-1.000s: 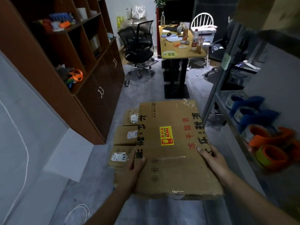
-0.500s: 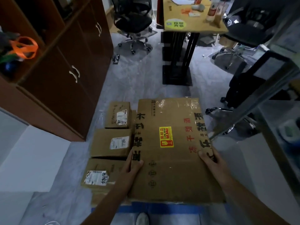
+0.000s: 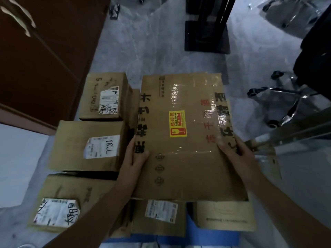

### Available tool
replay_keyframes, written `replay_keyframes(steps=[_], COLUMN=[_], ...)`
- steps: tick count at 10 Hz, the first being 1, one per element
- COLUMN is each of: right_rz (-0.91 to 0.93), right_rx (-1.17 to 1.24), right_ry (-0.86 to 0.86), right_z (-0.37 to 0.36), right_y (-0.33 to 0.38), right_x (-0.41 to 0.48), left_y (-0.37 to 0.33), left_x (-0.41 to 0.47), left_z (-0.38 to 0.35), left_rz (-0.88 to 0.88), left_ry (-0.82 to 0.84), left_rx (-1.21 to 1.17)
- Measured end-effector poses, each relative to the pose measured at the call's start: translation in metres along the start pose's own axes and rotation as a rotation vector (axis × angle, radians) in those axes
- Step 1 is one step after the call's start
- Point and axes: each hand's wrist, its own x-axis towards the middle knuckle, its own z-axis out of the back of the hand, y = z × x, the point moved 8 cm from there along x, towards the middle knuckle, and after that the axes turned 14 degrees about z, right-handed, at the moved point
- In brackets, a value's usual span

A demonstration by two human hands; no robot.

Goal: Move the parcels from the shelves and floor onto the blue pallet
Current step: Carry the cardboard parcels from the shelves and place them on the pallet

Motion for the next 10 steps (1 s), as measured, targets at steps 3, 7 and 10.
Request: replay_keyframes(steps=[3,7,10], right_rz=[0.021,0.002,0.126], right_rx=[0.014,-0.050,-0.113], right_ry=[0.044,0.077,0.001], right_z=[-0.018,-0.015,-0.011], right_y=[-0.026,-0.022,0.023], right_x=[0.000,-0.004,-0.034], left_y=[0.033,0.027,-0.018], left_x=[0.004,0.001,-0.031], left_z=[0.003,0.004,-0.025], left_rz=[0.069,0.043,-0.131], left_ry=[-0.115,-0.216,-0.207], left_rx=[0.081,0.222,0.479])
